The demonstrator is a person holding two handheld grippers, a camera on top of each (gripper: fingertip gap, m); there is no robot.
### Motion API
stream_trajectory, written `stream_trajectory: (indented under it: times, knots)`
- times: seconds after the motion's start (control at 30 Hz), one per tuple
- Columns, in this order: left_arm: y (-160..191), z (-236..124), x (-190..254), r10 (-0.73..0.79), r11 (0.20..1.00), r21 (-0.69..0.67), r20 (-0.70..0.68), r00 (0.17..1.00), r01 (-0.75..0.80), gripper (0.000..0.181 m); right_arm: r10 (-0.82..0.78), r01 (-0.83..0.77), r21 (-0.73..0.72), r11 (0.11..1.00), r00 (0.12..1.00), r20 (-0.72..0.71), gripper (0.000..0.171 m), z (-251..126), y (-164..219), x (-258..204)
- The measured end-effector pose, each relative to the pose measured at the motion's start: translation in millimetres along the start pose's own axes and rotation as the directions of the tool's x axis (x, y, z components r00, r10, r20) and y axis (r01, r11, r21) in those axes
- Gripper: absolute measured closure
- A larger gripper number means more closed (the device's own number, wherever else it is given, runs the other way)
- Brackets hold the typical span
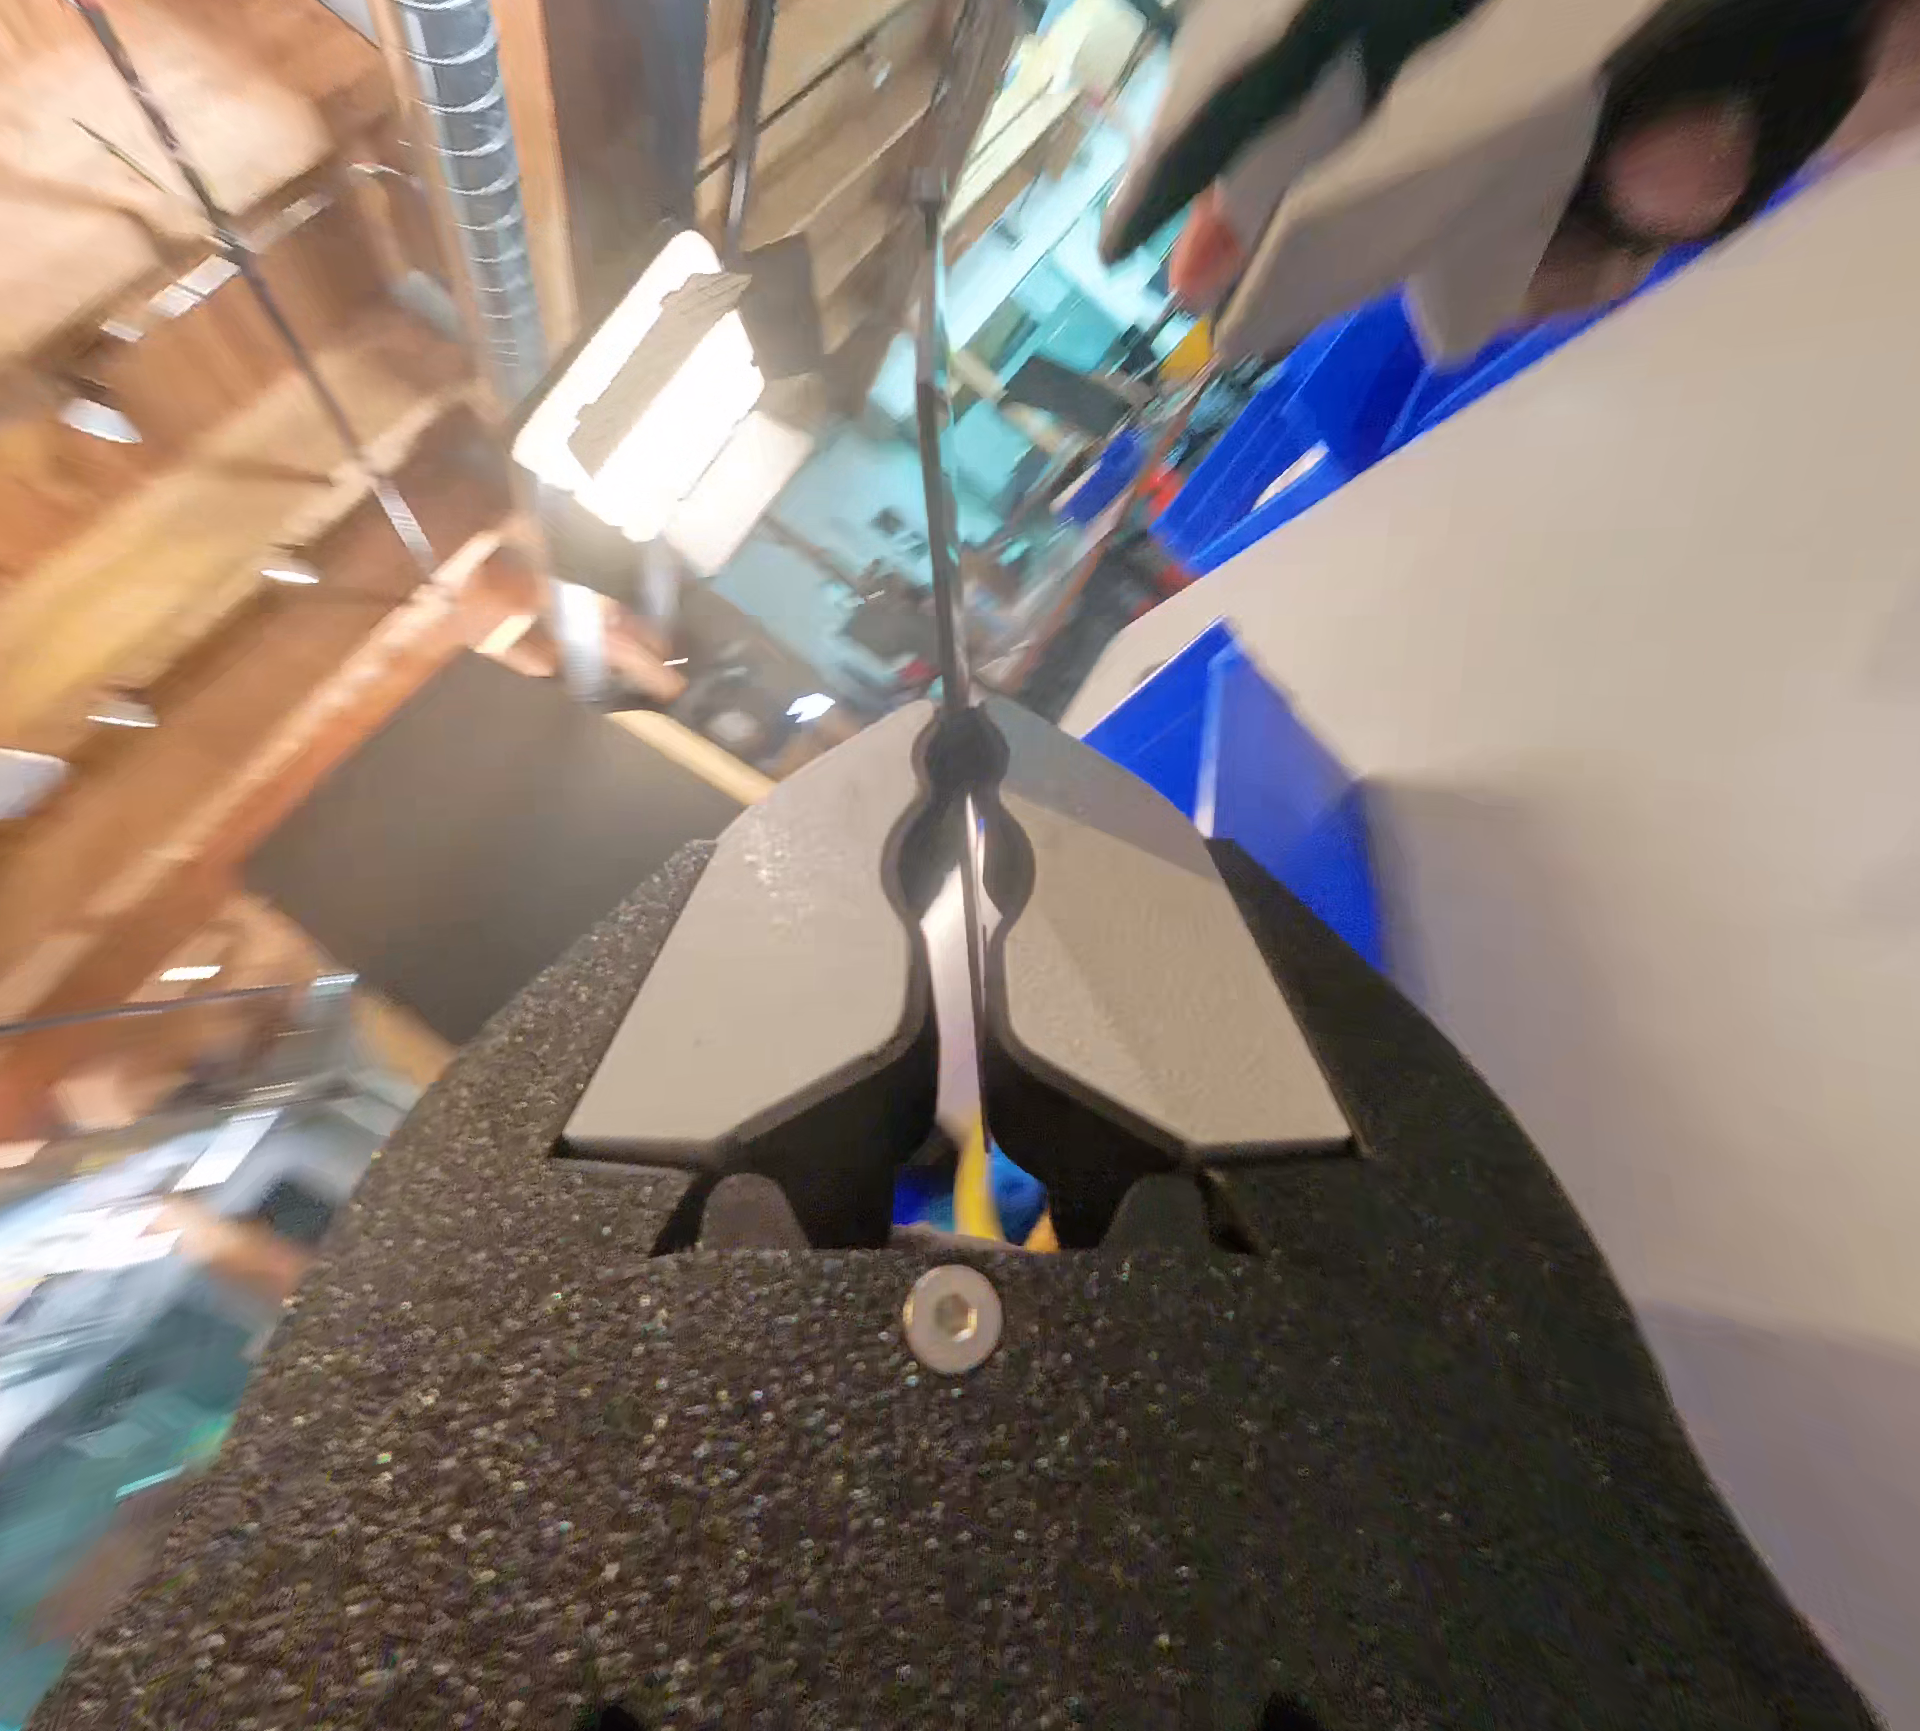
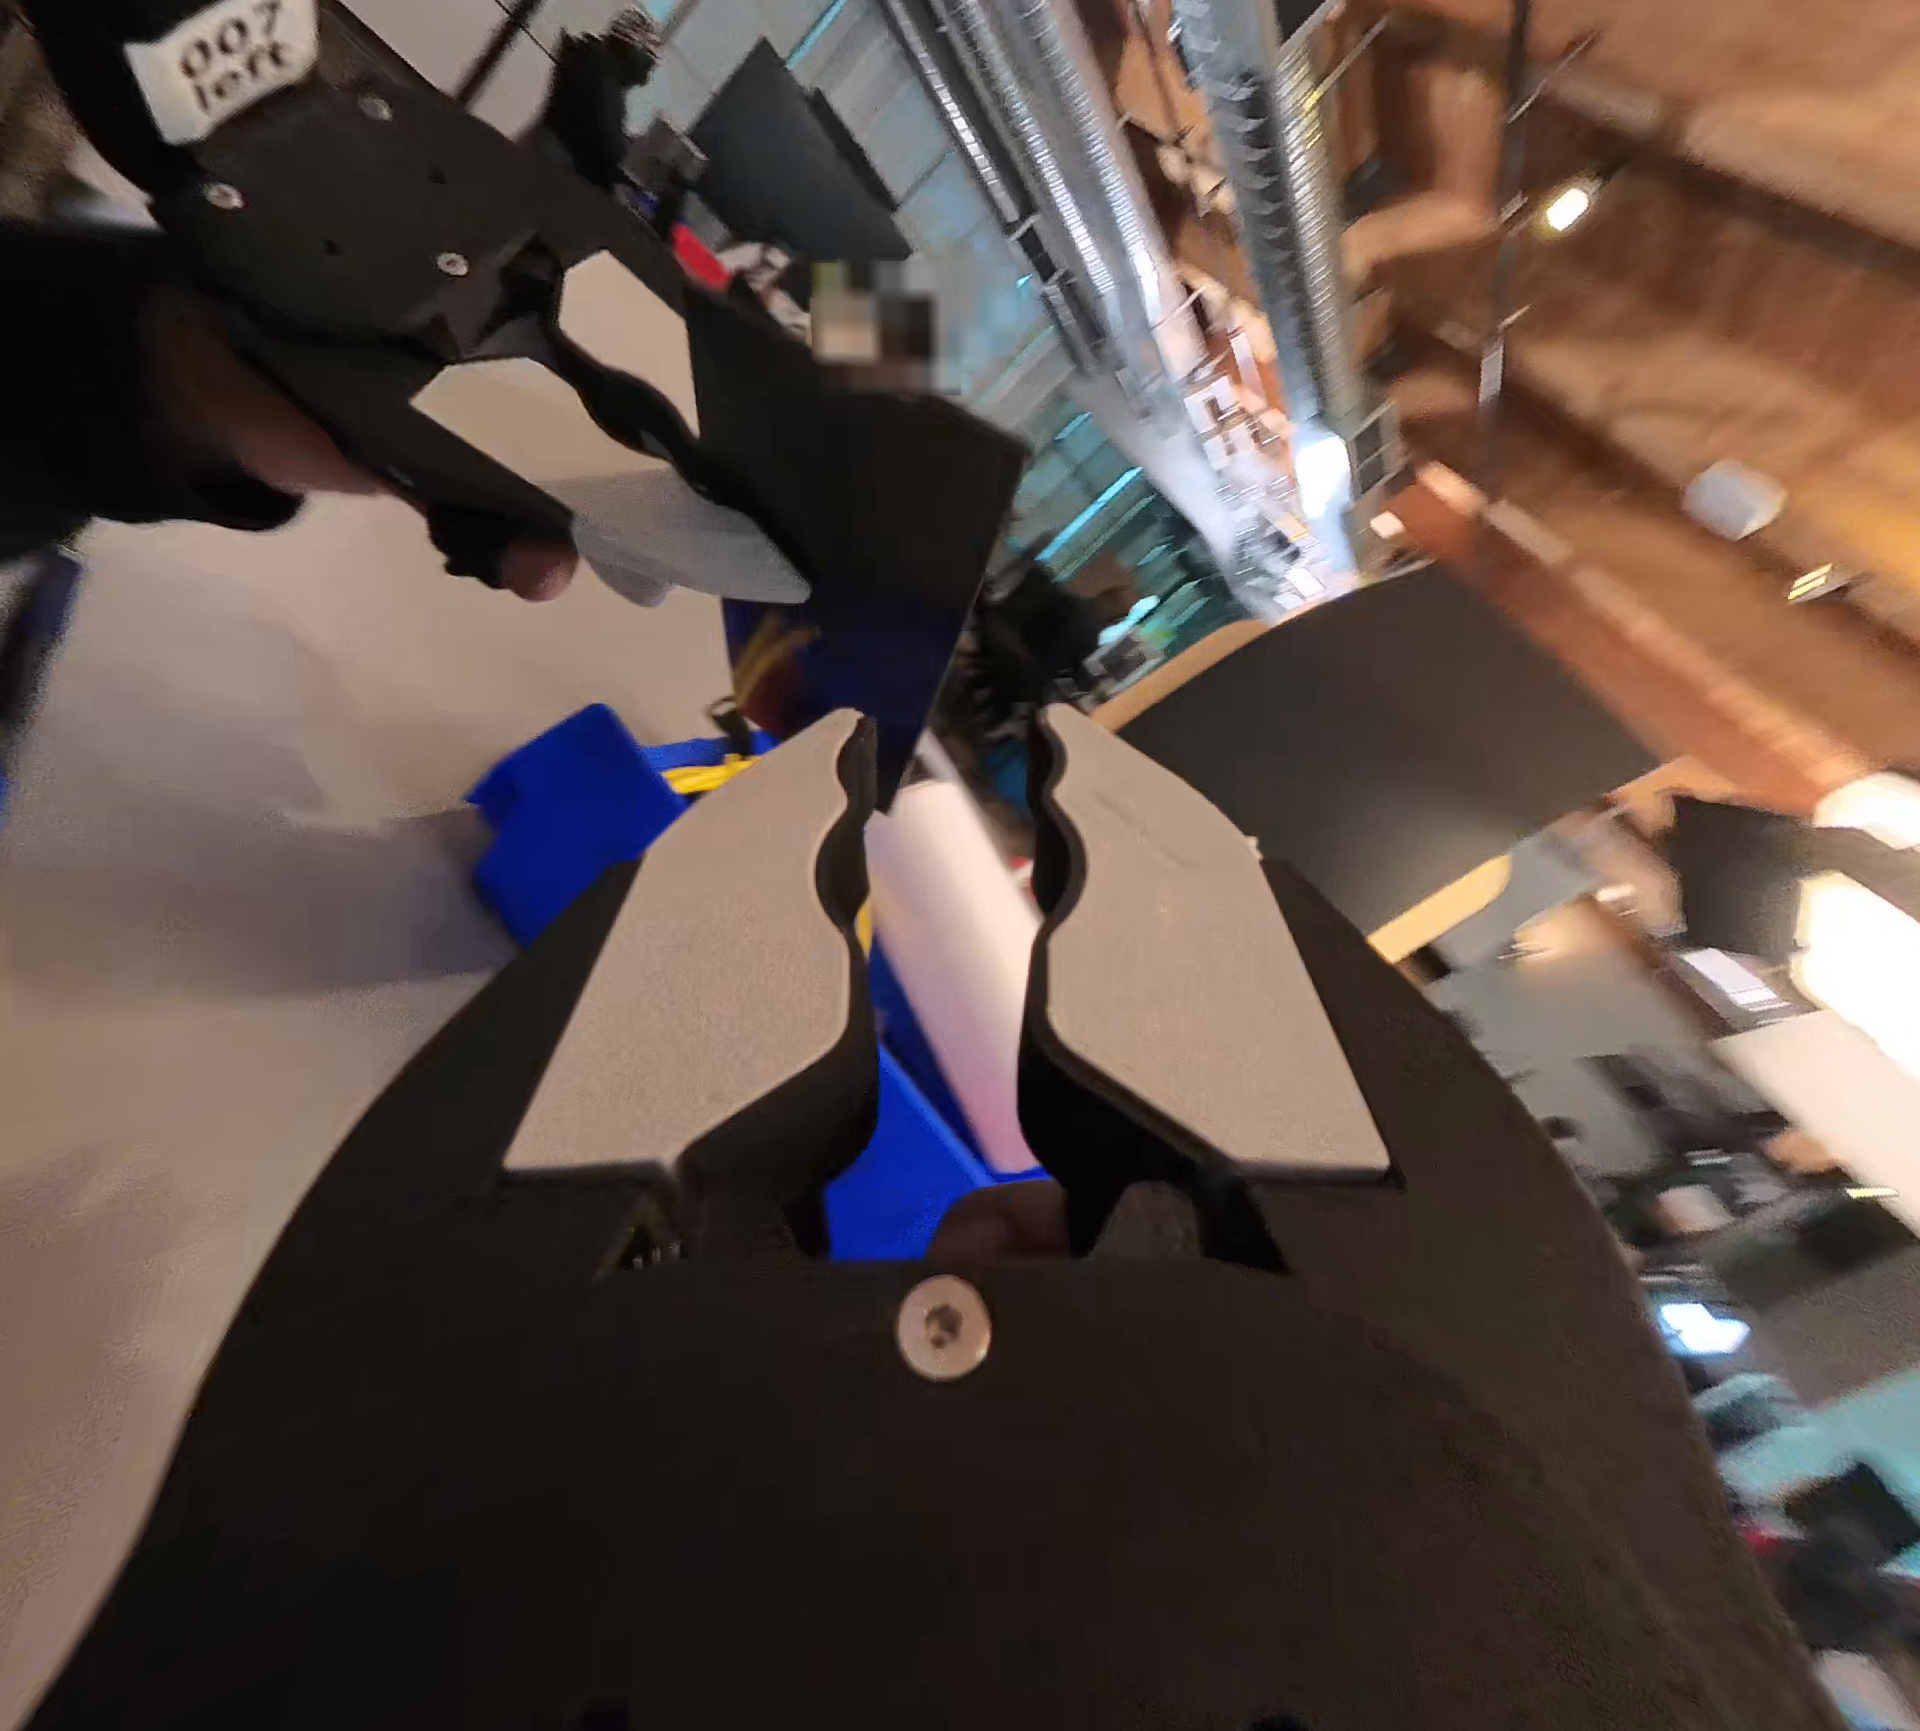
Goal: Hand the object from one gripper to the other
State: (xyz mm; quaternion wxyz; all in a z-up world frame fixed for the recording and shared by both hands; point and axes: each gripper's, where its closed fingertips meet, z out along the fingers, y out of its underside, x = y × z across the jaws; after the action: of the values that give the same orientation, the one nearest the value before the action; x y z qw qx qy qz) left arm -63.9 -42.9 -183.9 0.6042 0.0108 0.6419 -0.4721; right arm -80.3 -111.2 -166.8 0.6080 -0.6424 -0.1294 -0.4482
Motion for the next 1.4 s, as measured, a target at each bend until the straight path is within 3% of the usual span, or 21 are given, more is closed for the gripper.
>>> stream_trajectory:
  times: [0.17,0.27,0.37,0.4,0.47,0.53,0.63,0.73,0.83,0.93,1.03,1.1,1.13,1.2,1.3,1.4]
  knots:
    - [10.6,1.2,1.7,0.411,0.893,-0.217,0.039,0.911,-0.394,0.179,-0.362,0.356,-0.071,0.932,0.926,-0.103,0.128,-2.2,-20.3,-9.9]
    - [7.3,3.8,12.2,0.504,0.839,-0.239,0.006,0.864,-0.488,0.179,-0.541,0.524,-0.177,0.833,0.838,-0.071,0.124,10.8,-9.2,-26.7]
    - [-2.6,4.5,24.2,0.566,0.805,-0.202,-0.02,0.824,-0.557,0.179,-0.699,0.648,-0.333,0.685,0.713,-0.05,0.141,22.5,14.7,-27.0]
    - [-1.5,4.5,24.1,0.562,0.805,-0.214,-0.023,0.827,-0.553,0.178,-0.709,0.642,-0.357,0.679,0.7,-0.09,0.159,23.5,16.0,-20.4]
    - [-9.2,4.8,24.2,0.456,0.882,-0.135,-0.001,0.89,-0.452,0.167,-0.64,0.575,-0.35,0.739,0.761,-0.102,0.167,24.4,21.0,-15.1]
    - [-26.7,-0.8,20.7,0.226,0.974,0.006,-0.012,0.974,-0.226,0.144,-0.485,0.431,-0.302,0.85,0.864,-0.133,0.169,23.4,22.3,-8.5]
    - [-51.1,-18.3,-9.9,-0.147,0.963,0.225,-0.021,0.989,0.148,0.132,-0.188,0.153,-0.201,0.968,0.968,-0.169,0.17,19.1,23.6,6.2]
    - [-35.7,-29.2,-50.6,-0.417,0.868,0.303,0.016,0.909,0.393,0.123,0.13,-0.134,-0.075,0.988,0.99,-0.056,0.17,14.5,22.8,6.4]
    - [0.6,-22.9,-61.6,-0.64,0.739,0.238,-0.048,0.767,0.631,0.112,0.437,-0.445,0.062,0.893,0.892,0.113,0.169,7.9,11.8,6.7]
    - [16.4,-12.9,-47.2,-0.83,0.47,0.147,-0.262,0.493,0.87,0.103,0.639,-0.688,0.149,0.71,0.718,0.276,0.169,2.1,1.0,12.0]
    - [-5.1,-13.4,-38.8,-0.831,0.159,0.136,-0.516,0.206,0.978,0.105,0.699,-0.782,0.116,0.612,0.604,0.383,0.169,8.3,-0.3,-1.6]
    - [-20.3,-10.5,-30.3,-0.797,0.085,0.121,-0.588,0.14,0.989,0.112,0.714,-0.811,0.068,0.581,0.548,0.435,0.169,16.6,-0.6,-17.8]
    - [-25.7,-8.7,-25.0,-0.79,0.102,0.13,-0.592,0.16,0.986,0.128,0.718,-0.814,0.043,0.579,0.534,0.447,0.17,21.2,0.2,-26.4]
    - [-29.6,-7.6,-20.7,-0.793,0.195,0.201,-0.544,0.275,0.96,0.178,0.719,-0.786,-0.021,0.617,0.554,0.419,0.162,31.4,8.9,-40.7]
    - [-20.3,-4.9,-24.9,-0.8,0.424,0.237,-0.355,0.484,0.874,0.177,0.668,-0.668,-0.098,0.738,0.702,0.246,0.14,40.2,35.9,-37.0]
    - [-14.5,-9.3,-31.3,-0.634,0.728,0.235,-0.129,0.763,0.644,0.178,0.408,-0.401,-0.112,0.909,0.912,0.038,0.134,34.6,48.7,-14.1]
